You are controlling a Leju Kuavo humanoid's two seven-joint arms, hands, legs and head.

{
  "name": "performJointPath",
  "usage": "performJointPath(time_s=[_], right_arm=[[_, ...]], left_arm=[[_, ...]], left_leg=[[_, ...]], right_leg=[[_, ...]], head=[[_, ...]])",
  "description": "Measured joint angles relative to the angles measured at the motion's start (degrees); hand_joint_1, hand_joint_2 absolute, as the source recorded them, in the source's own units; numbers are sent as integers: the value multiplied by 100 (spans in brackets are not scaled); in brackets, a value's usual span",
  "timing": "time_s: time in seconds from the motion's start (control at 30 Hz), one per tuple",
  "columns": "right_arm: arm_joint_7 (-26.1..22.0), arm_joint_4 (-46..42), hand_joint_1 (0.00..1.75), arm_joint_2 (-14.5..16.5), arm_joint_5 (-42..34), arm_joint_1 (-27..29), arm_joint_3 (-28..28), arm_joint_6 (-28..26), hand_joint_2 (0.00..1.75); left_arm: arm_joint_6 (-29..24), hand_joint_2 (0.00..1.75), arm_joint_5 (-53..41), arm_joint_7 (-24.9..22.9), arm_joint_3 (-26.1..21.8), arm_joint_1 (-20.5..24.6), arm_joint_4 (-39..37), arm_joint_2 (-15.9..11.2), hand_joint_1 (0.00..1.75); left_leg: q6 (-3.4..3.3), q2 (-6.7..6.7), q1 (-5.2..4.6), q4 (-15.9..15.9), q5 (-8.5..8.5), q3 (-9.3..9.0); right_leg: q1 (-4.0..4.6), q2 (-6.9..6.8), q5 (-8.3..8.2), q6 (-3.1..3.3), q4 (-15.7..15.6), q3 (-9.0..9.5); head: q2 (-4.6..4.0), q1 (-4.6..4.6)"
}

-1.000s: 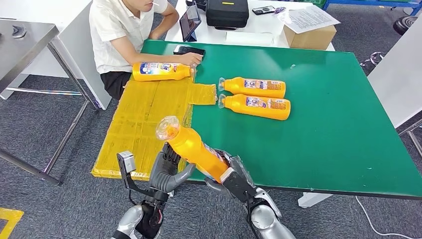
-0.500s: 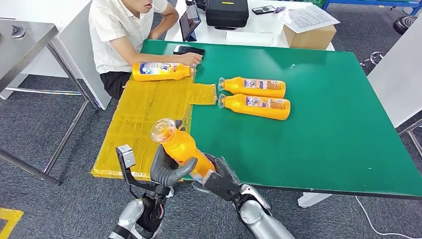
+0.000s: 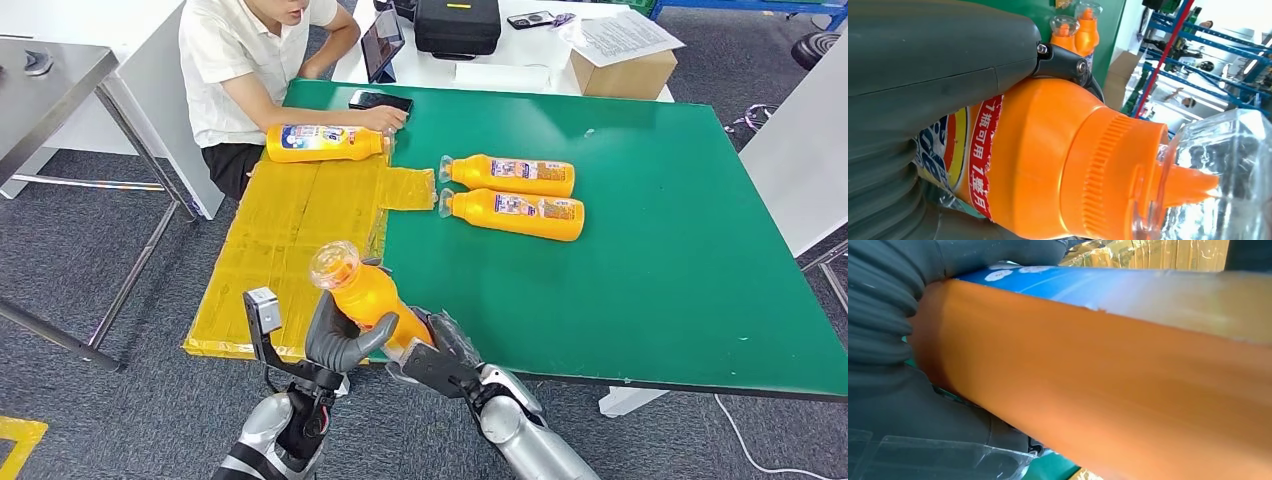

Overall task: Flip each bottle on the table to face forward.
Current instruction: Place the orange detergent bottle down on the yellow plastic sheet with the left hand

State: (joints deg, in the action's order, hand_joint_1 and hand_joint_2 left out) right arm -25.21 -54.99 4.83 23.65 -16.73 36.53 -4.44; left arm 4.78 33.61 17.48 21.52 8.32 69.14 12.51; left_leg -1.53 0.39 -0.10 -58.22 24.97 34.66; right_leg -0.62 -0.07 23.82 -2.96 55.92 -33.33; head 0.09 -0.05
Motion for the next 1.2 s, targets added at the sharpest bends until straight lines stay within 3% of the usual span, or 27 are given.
performJointPath(time_s=[0.07,0.1,0.57,0.7,0.83,1.0,1.1,1.2], right_arm=[[-7,-23,7,0,-67,34,20,2,175],[-8,-49,0,0,-98,60,33,3,175],[-80,-465,0,0,-221,148,147,7,175],[-310,-604,0,0,-409,231,147,-27,0],[-448,-803,0,-23,-49,385,175,-615,0],[-299,-1343,0,-253,1860,941,-36,-2929,0],[-836,-2042,0,-158,2582,1566,-965,-3479,0],[-1374,-2875,0,136,2259,1988,-2078,-3533,0]], left_arm=[[-78,175,-155,42,53,81,-114,-1,175],[-122,175,-234,68,86,120,-168,-1,175],[-234,175,-399,125,240,186,-492,-1,175],[-202,175,-363,195,267,161,-448,-1,175],[-439,175,-472,340,284,89,-201,-17,175],[-2185,175,-1964,851,121,65,203,-123,175],[-3126,175,-3167,1126,-193,-21,546,-295,175],[-3749,175,-4684,997,-434,-87,872,-495,175]], left_leg=[[0,0,0,0,0,1],[0,0,0,0,0,1],[0,1,0,0,0,6],[0,0,0,0,0,7],[0,0,0,0,0,12],[0,-3,0,0,1,20],[0,-7,1,0,1,29],[0,-16,2,0,0,34]], right_leg=[[0,0,0,0,0,1],[0,0,0,0,0,1],[0,0,0,0,0,-6],[0,0,0,0,0,-6],[0,0,0,0,0,-13],[0,-3,0,0,0,-17],[1,-5,1,0,1,-25],[2,-12,3,2,1,-31]], head=[[0,1],[0,1],[0,-1],[0,-1],[0,-2],[0,1],[0,-1],[0,-1]])
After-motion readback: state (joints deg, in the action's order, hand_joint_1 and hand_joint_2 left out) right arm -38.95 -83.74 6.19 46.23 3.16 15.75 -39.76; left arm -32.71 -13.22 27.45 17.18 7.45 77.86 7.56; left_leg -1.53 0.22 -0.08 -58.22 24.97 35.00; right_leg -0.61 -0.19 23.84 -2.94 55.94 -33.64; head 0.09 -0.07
